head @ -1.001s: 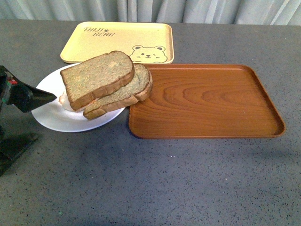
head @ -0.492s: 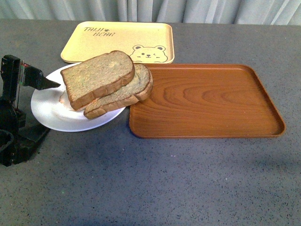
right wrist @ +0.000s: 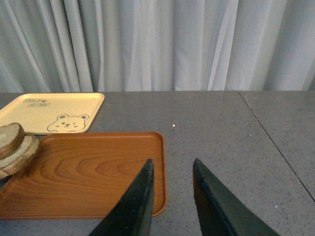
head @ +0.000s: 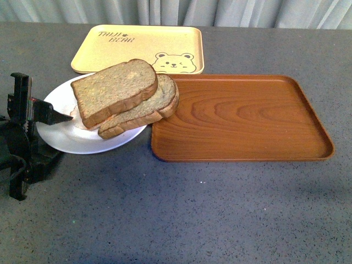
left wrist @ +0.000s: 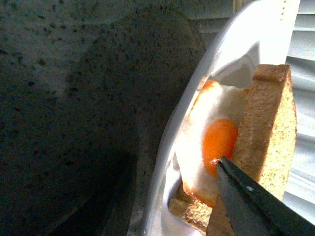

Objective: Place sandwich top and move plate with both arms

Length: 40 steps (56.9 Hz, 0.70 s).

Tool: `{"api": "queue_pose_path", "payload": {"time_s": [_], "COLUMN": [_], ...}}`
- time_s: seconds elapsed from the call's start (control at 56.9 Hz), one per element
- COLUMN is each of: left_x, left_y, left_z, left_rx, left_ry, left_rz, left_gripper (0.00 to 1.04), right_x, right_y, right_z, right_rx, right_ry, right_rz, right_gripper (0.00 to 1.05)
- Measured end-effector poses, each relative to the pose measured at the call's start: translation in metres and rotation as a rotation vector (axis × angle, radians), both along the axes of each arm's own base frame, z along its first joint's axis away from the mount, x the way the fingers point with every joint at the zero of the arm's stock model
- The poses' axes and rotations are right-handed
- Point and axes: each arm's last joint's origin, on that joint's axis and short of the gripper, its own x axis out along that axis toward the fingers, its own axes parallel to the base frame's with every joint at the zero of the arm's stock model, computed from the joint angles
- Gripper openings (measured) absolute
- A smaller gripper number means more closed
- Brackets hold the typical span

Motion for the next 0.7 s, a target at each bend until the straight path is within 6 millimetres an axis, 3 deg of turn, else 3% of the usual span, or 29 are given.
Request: {"api": "queue_pose_path", "payload": {"time_s": [0.211,0.439,0.703], "left_x": [-0.008,-0.019,-0.007], "left_y": [-0.001,0.003,0.001], "left_z": [0.002,0.016,0.046], "left_rx": [-0.024,-0.049,-0.055], "left_ry": [0.010,-0.015,-0.075], "left_rz": [-0.003,0.018,-0.006], "left_gripper": [0.02,0.02,0.02], "right_x": [0.000,0.000,0.000], "right_y": [0.000,0.000,0.000], "right_z": [0.000,0.000,0.000], "right_rx": [0.000,0.000,0.000], "right_ry": [0.000,0.000,0.000], "right_rz": [0.000,0.000,0.000], "right_gripper": [0.58,0.95,0.96]}}
